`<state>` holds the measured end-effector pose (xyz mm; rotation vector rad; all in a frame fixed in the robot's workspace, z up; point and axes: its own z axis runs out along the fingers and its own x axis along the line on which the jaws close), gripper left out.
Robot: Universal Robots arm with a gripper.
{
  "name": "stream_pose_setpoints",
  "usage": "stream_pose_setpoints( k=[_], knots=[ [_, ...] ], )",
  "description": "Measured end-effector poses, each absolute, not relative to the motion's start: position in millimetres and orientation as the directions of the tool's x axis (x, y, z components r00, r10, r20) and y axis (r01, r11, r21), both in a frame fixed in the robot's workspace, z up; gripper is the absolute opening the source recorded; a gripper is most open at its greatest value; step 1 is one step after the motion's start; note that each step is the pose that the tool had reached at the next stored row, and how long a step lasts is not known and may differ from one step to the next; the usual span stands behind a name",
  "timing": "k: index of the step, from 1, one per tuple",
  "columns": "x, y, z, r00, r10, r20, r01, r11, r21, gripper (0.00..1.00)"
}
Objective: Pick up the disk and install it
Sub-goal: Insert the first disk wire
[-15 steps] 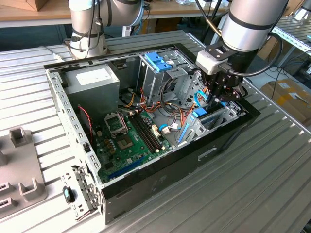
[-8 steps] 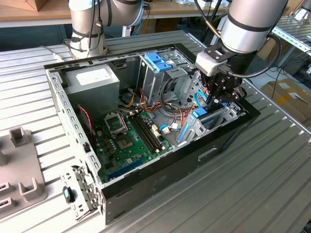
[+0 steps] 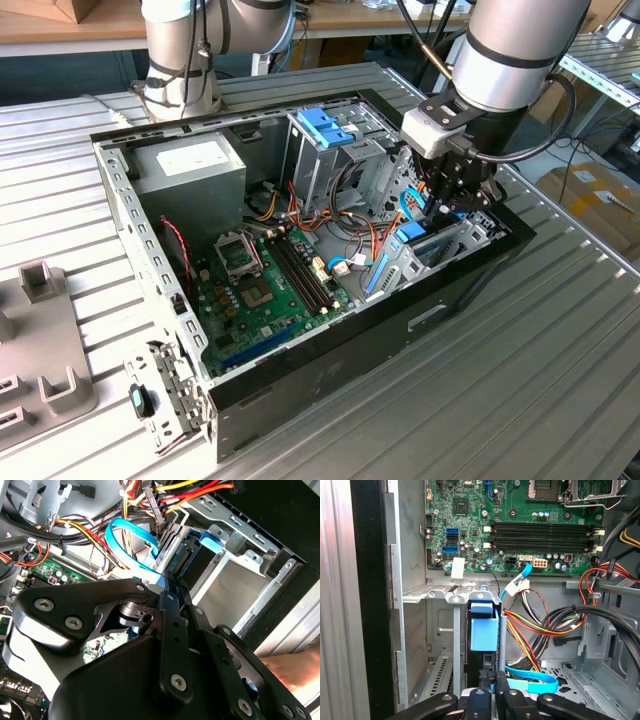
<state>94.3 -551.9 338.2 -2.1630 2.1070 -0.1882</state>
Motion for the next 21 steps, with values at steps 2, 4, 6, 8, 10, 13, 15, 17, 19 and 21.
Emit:
stream_pose_setpoints(
  k=[2,4,6,8,10,13,15,17,19,21],
  knots=[
    [94,-552,338,0.026,-1.0,0.007,-0.985,-0.027,-0.169,0.16],
    [94,-552,338,0.026,-1.0,0.007,-0.985,-0.027,-0.169,0.23],
    [94,-552,338,0.026,-1.0,0.008,-0.985,-0.027,-0.169,0.3],
    [94,-552,345,0.026,-1.0,0.008,-0.985,-0.027,-0.169,0.3],
    [94,-552,354,0.026,-1.0,0.008,-0.985,-0.027,-0.169,0.3],
    [94,-552,361,0.026,-1.0,0.008,-0.985,-0.027,-0.169,0.3],
    [94,-552,362,0.026,-1.0,0.008,-0.985,-0.027,-0.169,0.3],
    [94,-552,362,0.026,-1.0,0.008,-0.985,-0.027,-0.169,0.3],
    [94,-552,362,0.026,-1.0,0.008,-0.985,-0.027,-0.169,0.3],
    [94,-552,362,0.026,-1.0,0.008,-0.988,-0.027,-0.151,0.3]
  ],
)
